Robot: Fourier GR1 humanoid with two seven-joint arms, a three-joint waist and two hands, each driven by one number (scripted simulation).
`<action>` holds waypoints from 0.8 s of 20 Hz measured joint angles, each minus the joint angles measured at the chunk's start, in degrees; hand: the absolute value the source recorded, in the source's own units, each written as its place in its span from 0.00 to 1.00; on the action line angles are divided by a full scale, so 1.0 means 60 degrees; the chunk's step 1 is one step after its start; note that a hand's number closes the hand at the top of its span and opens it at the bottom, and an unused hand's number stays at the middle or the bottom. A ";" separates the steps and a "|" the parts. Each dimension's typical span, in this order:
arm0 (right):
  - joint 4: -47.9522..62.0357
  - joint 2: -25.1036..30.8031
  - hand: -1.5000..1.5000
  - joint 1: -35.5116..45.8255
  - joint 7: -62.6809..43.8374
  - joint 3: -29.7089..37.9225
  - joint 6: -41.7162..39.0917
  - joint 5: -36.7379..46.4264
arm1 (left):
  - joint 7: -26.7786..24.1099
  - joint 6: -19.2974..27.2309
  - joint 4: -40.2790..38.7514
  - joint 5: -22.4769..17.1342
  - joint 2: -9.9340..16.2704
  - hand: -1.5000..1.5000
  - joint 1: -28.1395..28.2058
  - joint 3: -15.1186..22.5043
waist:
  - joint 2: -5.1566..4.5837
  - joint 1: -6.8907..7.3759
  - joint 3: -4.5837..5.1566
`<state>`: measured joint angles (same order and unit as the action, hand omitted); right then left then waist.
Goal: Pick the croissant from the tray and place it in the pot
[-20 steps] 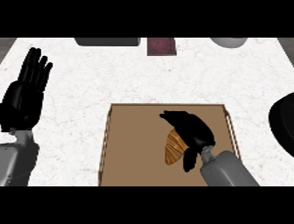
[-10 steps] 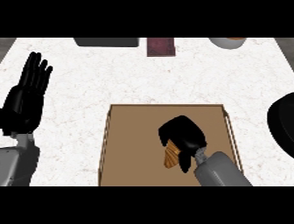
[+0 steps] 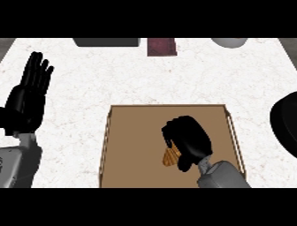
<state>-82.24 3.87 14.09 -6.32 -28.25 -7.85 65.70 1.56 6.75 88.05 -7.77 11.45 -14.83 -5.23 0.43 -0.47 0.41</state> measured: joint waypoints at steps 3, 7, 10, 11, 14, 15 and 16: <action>-0.1611 0.0740 1.00 -0.1191 0.0918 -0.0784 -0.0071 -0.0221 | 0.0079 0.0037 0.0000 -0.0001 0.0063 0.50 0.0050 -0.0095 | 0.0070 -0.0219 -0.0035; -0.2946 0.1782 1.00 -0.2239 0.2724 -0.2164 -0.0063 -0.0542 | 0.0098 0.0085 -0.0054 0.0018 0.0131 0.50 0.0213 -0.0203 | 0.0257 -0.0466 -0.0076; -0.4165 0.2695 1.00 -0.2970 0.3718 -0.2572 0.0216 -0.0824 | 0.0130 0.0141 -0.0063 0.0014 0.0199 0.50 0.0326 -0.0330 | 0.0352 -0.0762 -0.0095; -0.4633 0.3027 1.00 -0.3205 0.3966 -0.2544 0.0353 -0.0928 | 0.0134 0.0164 -0.0062 0.0015 0.0203 0.50 0.0380 -0.0358 | 0.0368 -0.0869 -0.0098; -0.5944 0.3939 1.00 -0.3965 0.4568 -0.2130 0.0806 -0.1436 | 0.0109 0.0199 -0.0014 -0.0018 0.0285 0.50 0.0536 -0.0522 | 0.0369 -0.1107 -0.0110; -0.6383 0.4167 1.00 -0.4242 0.4720 -0.1918 0.0976 -0.1687 | 0.0113 0.0217 0.0025 -0.0038 0.0283 0.50 0.0576 -0.0555 | 0.0357 -0.1166 -0.0116; -0.6780 0.4403 1.00 -0.4499 0.4872 -0.1658 0.1146 -0.1935 | 0.0105 0.0230 0.0048 -0.0043 0.0286 0.50 0.0628 -0.0583 | 0.0339 -0.1213 -0.0122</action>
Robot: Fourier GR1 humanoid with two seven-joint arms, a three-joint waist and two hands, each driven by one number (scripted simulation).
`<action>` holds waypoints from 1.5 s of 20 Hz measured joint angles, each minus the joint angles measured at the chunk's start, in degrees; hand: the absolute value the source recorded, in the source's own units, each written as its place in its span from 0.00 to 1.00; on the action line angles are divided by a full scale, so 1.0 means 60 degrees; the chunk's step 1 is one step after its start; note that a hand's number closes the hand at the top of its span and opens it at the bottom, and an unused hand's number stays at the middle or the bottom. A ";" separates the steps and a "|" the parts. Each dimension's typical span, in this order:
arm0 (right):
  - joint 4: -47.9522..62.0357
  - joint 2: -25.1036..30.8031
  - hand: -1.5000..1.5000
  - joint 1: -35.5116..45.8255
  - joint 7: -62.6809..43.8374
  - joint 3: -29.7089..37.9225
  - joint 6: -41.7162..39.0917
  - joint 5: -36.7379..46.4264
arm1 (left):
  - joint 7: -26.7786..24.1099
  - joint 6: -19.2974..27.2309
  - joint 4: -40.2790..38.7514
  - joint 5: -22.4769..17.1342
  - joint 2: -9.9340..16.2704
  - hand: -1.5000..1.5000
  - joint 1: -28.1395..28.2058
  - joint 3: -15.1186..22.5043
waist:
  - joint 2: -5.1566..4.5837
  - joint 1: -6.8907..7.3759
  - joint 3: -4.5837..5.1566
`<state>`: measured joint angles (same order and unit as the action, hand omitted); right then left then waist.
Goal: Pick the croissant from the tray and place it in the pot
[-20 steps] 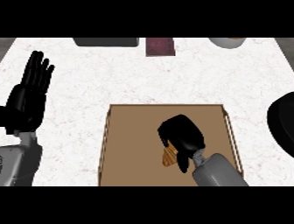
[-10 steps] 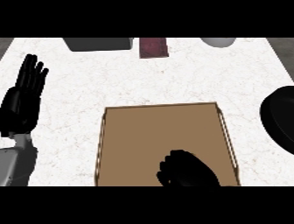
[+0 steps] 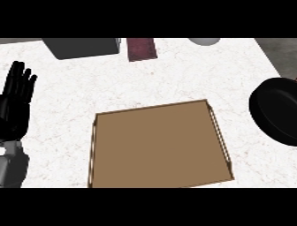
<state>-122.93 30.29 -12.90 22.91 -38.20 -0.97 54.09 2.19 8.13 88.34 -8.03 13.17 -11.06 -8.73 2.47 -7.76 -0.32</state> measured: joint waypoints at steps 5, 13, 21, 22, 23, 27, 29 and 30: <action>-0.1506 0.0775 1.00 -0.1106 0.0539 0.1716 0.0723 -0.1509 | -0.0055 -0.0015 0.0103 -0.0075 0.0069 0.50 0.0066 -0.0142 | -0.0137 -0.0091 -0.0021; -0.1270 0.1525 1.00 -0.2087 0.1456 0.5122 0.1124 -0.3938 | -0.0044 -0.0120 0.0366 -0.0157 0.0043 0.50 0.0077 -0.0064 | -0.0292 0.0237 -0.0026; 0.1674 0.2883 1.00 -0.1597 0.3268 0.9040 0.0006 -0.7432 | 0.0091 -0.0281 0.0439 -0.0163 -0.0054 0.50 -0.0227 0.0253 | -0.0409 0.0851 -0.0002; 0.2263 0.3108 1.00 -0.1441 0.3543 0.9445 -0.0274 -0.7837 | 0.0129 -0.0330 0.0472 -0.0181 -0.0041 0.50 -0.0265 0.0285 | -0.0418 0.0947 0.0002; 0.2926 0.3307 1.00 -0.1273 0.3906 0.9770 -0.0539 -0.8153 | 0.0113 -0.0332 0.0422 -0.0151 -0.0086 0.50 -0.0312 0.0349 | -0.0433 0.1026 0.0005; 0.5621 0.4128 1.00 -0.0463 0.5115 1.0504 -0.1418 -0.8892 | 0.0123 -0.0403 0.0284 -0.0124 -0.0156 0.50 -0.0570 0.0493 | -0.0483 0.1329 0.0011; 0.6829 0.4478 1.00 0.0051 0.5353 1.0468 -0.1552 -0.8908 | 0.0183 -0.0389 0.0169 -0.0087 -0.0202 0.50 -0.0770 0.0564 | -0.0502 0.1452 0.0011; 0.7378 0.4636 1.00 0.0329 0.5440 1.0411 -0.1567 -0.8879 | 0.0205 -0.0375 0.0125 -0.0067 -0.0258 0.50 -0.0839 0.0623 | -0.0515 0.1522 0.0008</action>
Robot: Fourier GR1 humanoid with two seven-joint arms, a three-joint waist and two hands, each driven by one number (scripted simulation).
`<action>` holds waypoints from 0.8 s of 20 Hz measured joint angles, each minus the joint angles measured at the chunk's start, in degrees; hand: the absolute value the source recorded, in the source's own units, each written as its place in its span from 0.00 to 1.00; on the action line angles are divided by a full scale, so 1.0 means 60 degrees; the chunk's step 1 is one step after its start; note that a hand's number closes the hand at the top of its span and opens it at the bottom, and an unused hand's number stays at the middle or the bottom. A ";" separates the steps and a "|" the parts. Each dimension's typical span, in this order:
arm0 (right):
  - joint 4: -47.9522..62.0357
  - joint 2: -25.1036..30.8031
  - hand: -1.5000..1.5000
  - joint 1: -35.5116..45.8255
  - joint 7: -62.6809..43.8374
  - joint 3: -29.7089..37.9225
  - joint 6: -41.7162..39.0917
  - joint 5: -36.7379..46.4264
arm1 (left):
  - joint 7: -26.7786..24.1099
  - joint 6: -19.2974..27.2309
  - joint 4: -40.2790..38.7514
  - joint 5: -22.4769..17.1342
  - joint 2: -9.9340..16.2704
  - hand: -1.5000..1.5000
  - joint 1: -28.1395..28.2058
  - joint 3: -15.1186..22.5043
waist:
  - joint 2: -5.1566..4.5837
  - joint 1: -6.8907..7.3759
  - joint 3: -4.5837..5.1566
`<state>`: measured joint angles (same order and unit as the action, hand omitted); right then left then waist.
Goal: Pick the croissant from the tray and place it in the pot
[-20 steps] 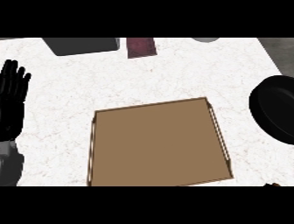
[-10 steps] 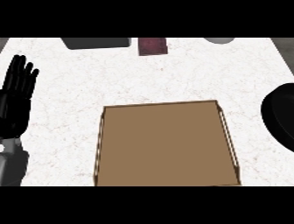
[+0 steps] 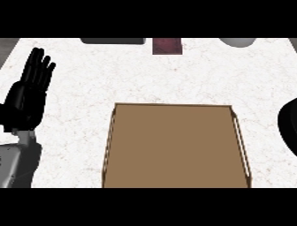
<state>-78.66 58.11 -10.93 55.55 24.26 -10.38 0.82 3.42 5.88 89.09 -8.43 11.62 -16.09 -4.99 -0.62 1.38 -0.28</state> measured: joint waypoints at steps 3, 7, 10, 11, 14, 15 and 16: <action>0.1350 0.0292 1.00 0.0909 0.0195 -0.0375 0.0051 0.0248 | -0.0043 -0.0070 -0.0077 -0.0001 -0.0043 0.50 -0.0089 0.0062 | -0.0017 0.0153 0.0001; 0.2748 0.0285 1.00 0.1957 0.0414 -0.1023 0.0278 0.0760 | -0.0081 -0.0037 -0.0130 0.0055 -0.0161 0.50 -0.0131 0.0154 | -0.0022 0.0235 0.0000; 0.3510 0.0082 1.00 0.2686 0.0479 -0.1712 0.0634 0.1456 | -0.0091 -0.0138 -0.0045 0.0022 -0.0114 0.50 -0.0060 0.0148 | -0.0021 0.0294 0.0005; 0.3757 0.0094 1.00 0.2884 0.0521 -0.1929 0.0645 0.1642 | -0.0099 -0.0091 -0.0090 0.0095 -0.0158 0.50 -0.0126 0.0206 | -0.0033 0.0305 0.0001; 0.4434 0.0001 0.00 0.3410 0.0410 -0.2717 0.0413 0.2110 | -0.0150 -0.0053 -0.0220 0.0140 -0.0257 0.50 -0.0257 0.0263 | -0.0054 0.0338 0.0006; 0.4647 -0.0022 0.00 0.3491 0.0427 -0.2949 0.0333 0.2237 | -0.0090 -0.0096 -0.0247 0.0098 -0.0175 0.50 -0.0307 0.0192 | -0.0055 0.0339 0.0005; 0.4863 -0.0021 0.00 0.3598 0.0467 -0.3156 0.0253 0.2355 | -0.0113 -0.0102 -0.0231 0.0108 -0.0168 0.50 -0.0263 0.0190 | -0.0056 0.0358 0.0002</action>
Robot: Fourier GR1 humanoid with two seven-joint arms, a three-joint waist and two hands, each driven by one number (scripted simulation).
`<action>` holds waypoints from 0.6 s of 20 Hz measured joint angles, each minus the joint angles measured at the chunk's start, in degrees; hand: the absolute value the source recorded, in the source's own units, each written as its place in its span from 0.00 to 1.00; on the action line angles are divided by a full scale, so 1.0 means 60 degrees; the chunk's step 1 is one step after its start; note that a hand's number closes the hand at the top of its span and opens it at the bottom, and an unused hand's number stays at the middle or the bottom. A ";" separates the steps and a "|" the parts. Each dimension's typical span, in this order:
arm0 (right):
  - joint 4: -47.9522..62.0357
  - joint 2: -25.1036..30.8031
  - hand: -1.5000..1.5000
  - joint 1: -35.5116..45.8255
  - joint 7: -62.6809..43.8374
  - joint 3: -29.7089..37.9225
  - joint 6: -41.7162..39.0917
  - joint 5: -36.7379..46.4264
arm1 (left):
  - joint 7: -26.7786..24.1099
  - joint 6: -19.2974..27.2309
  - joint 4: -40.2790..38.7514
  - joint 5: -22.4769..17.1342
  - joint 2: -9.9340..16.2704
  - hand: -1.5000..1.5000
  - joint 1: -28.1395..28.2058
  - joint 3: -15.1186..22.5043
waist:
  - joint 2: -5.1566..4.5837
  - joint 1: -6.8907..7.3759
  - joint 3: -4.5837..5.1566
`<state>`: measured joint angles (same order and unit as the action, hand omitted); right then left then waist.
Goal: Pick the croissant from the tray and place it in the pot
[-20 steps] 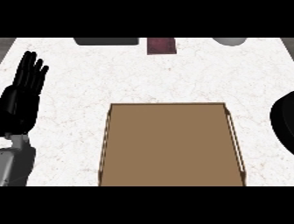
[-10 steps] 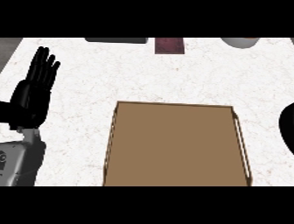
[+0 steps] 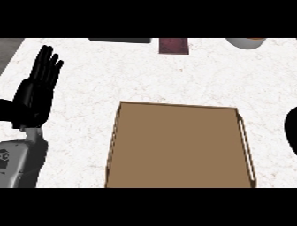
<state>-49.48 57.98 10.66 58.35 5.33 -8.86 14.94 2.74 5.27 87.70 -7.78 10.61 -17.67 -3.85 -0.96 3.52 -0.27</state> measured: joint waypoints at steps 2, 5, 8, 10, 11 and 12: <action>0.0277 -0.0034 0.00 0.0308 0.0061 -0.0413 -0.0144 0.0178 | -0.0027 0.0025 -0.0082 0.0010 -0.0018 0.50 -0.0086 -0.0022 | -0.0010 0.0006 -0.0003; 0.0512 -0.0261 0.00 0.0617 0.0272 -0.0900 -0.0184 0.0335 | -0.0053 -0.0019 -0.0091 0.0014 -0.0011 0.50 -0.0038 -0.0011 | 0.0007 -0.0022 -0.0005; 0.0538 -0.0387 0.00 0.0794 0.0434 -0.1082 -0.0336 -0.0005 | -0.0010 -0.0032 -0.0052 -0.0017 0.0055 0.50 0.0006 -0.0092 | 0.0045 -0.0116 -0.0002; 0.0545 -0.0390 0.00 0.0926 0.0438 -0.1117 -0.0541 -0.0414 | 0.0009 -0.0004 -0.0072 -0.0011 0.0041 0.50 0.0002 -0.0101 | 0.0056 -0.0170 -0.0002; 0.0548 -0.0401 0.00 0.0979 0.0389 -0.1122 -0.0675 -0.0664 | -0.0055 0.0035 -0.0107 0.0043 -0.0004 0.50 0.0042 -0.0072 | 0.0060 -0.0206 0.0001; 0.0573 -0.0453 0.00 0.1035 0.0303 -0.1124 -0.0826 -0.0933 | -0.0054 0.0043 -0.0124 0.0042 0.0002 0.50 0.0019 -0.0089 | 0.0064 -0.0229 0.0005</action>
<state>-46.04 55.26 16.88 60.17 -1.42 -13.81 9.35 2.42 5.52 86.95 -7.53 10.62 -17.56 -4.39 -0.58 2.15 -0.24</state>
